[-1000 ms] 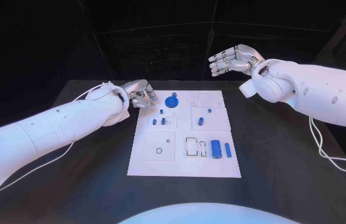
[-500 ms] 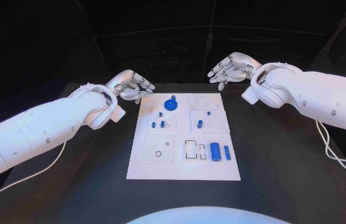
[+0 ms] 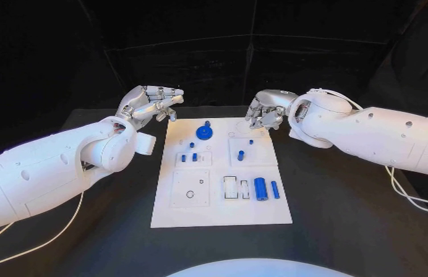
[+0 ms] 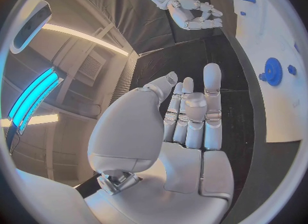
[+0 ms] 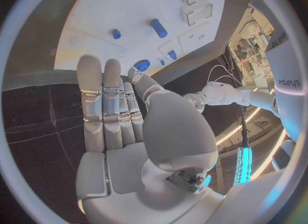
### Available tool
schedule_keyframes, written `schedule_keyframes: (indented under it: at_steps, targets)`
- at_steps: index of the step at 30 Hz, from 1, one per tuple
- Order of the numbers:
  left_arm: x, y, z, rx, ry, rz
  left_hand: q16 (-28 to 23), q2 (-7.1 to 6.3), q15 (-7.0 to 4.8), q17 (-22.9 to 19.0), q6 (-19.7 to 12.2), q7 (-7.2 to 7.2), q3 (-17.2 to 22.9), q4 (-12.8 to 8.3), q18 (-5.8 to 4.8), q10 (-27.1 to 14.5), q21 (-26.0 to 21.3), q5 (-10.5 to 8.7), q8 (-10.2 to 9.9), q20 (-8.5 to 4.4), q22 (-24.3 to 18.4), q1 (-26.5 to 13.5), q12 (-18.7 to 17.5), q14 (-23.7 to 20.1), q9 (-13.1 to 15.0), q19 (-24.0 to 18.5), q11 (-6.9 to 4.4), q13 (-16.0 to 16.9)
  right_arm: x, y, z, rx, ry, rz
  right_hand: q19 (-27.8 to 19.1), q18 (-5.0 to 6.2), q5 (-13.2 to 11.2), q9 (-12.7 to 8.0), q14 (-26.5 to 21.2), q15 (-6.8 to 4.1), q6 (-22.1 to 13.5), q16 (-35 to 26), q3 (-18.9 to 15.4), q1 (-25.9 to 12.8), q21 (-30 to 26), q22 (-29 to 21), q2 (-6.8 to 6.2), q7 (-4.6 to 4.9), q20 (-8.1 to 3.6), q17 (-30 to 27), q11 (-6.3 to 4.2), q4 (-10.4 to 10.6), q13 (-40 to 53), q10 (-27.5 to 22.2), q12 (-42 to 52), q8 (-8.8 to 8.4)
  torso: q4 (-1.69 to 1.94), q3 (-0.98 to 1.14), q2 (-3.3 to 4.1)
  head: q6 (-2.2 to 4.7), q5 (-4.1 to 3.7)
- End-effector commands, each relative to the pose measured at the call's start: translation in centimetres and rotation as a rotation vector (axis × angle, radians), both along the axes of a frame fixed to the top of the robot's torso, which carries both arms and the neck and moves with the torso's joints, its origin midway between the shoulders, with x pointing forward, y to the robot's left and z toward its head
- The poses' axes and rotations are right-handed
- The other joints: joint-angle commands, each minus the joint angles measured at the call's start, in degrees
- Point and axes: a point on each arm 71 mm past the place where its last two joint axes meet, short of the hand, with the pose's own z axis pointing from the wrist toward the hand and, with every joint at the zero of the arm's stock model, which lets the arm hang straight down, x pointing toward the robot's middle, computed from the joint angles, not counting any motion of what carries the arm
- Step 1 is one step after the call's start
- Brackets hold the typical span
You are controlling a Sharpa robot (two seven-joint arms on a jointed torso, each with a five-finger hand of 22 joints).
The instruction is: Assemble the parts on the task board
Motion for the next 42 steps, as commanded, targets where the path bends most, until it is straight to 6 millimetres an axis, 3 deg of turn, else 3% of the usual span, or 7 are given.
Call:
schedule_keyframes:
  at_steps: [1, 8, 18, 26, 34, 42]
  targets:
    - [-0.2, -0.1, 0.4, -0.112, 0.002, 0.001, -0.4, 0.00, 0.09, -0.1, 0.0, -0.25, -0.2, 0.1, 0.40, 0.3, -0.4, -0.22, 0.3, -0.05, -0.1, -0.5, 0.3, -0.4, 0.1, -0.3, 0.00, 0.1, -0.2, 0.1, -0.5, -0.145, -0.051, -0.016, 0.4, -0.98, -0.3, 0.1, 0.1, 0.50, -0.5, 0.3, 0.7, -0.6, 2.3, 2.3, -0.15, 0.03, 0.13, 0.6, 0.11, 0.0, -0.2, -0.6, -0.6, -0.32, 0.03, -0.01, 0.00, -0.05, -0.08]
    - [-0.4, -0.3, 0.4, -0.123, 0.002, -0.006, -0.5, -0.01, 0.07, -0.3, 0.0, -0.27, -0.4, 0.1, 0.40, 0.2, -0.5, -0.22, 0.4, -0.07, -0.2, -0.5, 0.5, -0.5, 0.1, -0.3, -0.03, 0.1, -0.6, 0.4, -2.0, -0.170, -0.029, -0.006, -1.4, -1.22, -0.5, 0.0, -0.4, 0.86, -1.6, 0.8, 2.4, -1.3, 6.2, 5.8, -1.34, 0.28, 0.44, 2.3, 0.70, 0.3, -0.7, -2.8, -1.9, -0.49, 0.03, 0.09, 0.03, 0.01, -0.16]
    - [-0.4, -0.1, 0.4, -0.123, 0.006, -0.006, -0.6, -0.04, 0.07, -0.6, -0.1, -0.19, -0.5, 0.1, 0.39, 0.0, -0.7, -0.19, 0.3, -0.09, -0.3, -0.4, 0.7, -0.6, 0.0, -0.3, 0.00, 0.2, -0.8, 0.6, -3.4, -0.160, 0.000, 0.009, -2.9, -1.25, -0.3, 0.1, -0.7, 0.92, -2.0, 1.0, 4.6, -1.8, 11.4, 10.7, -2.12, -0.03, 1.01, 4.1, 0.56, 0.9, -0.7, -2.6, -1.8, -0.37, -0.03, 0.17, 0.04, 0.00, 0.14]
    - [-0.4, -0.1, 0.2, -0.122, 0.010, -0.006, -0.6, -0.01, 0.09, -0.6, -0.3, -0.12, -0.6, 0.0, 0.38, -0.3, -0.9, -0.17, 0.3, -0.09, -0.4, -0.2, 0.9, -0.7, 0.0, -0.3, 0.05, 0.3, -0.7, 0.6, -4.3, -0.156, 0.033, 0.007, -1.7, -1.79, -0.1, 0.1, -0.9, 0.86, -2.2, 0.9, 6.0, -2.1, 18.0, 17.9, -2.80, 0.07, 1.42, 5.1, 0.53, 1.2, -0.6, -2.1, -1.7, -0.42, 0.11, 0.08, 0.02, -0.03, 0.01]
    - [-0.5, -0.1, 0.2, -0.123, 0.015, -0.015, -0.6, -0.01, 0.13, -0.5, -0.5, -0.02, -0.7, 0.0, 0.36, -0.5, -1.0, -0.16, 0.3, -0.08, -0.5, -0.2, 1.0, -0.6, 0.0, -0.2, 0.13, 0.3, -1.0, 0.8, -5.5, -0.135, 0.056, 0.013, -1.7, -1.71, 0.2, 0.2, -1.0, 0.89, -1.9, 0.8, 6.6, -2.0, 19.2, 18.9, -3.28, 0.61, 1.59, 5.5, 0.88, 1.3, -0.6, -2.8, -1.9, -0.27, -0.01, 0.16, 0.22, 0.11, 0.24]
    - [-0.5, -0.1, 0.1, -0.122, 0.019, -0.015, -0.5, 0.02, 0.18, -0.4, -0.6, 0.07, -0.8, 0.0, 0.35, -0.8, -1.1, -0.16, 0.3, -0.06, -0.6, -0.2, 1.1, -0.6, 0.0, -0.2, 0.21, 0.4, -0.9, 0.8, -5.9, -0.136, 0.067, 0.013, -2.0, -1.72, -0.1, 0.4, -1.2, 0.81, -0.3, 0.8, 8.2, -1.4, 20.5, 20.2, -2.75, 0.64, 1.73, 6.1, 0.76, 1.3, -0.3, -1.9, -1.2, 0.18, 0.01, 0.10, 0.16, -0.19, 0.29]
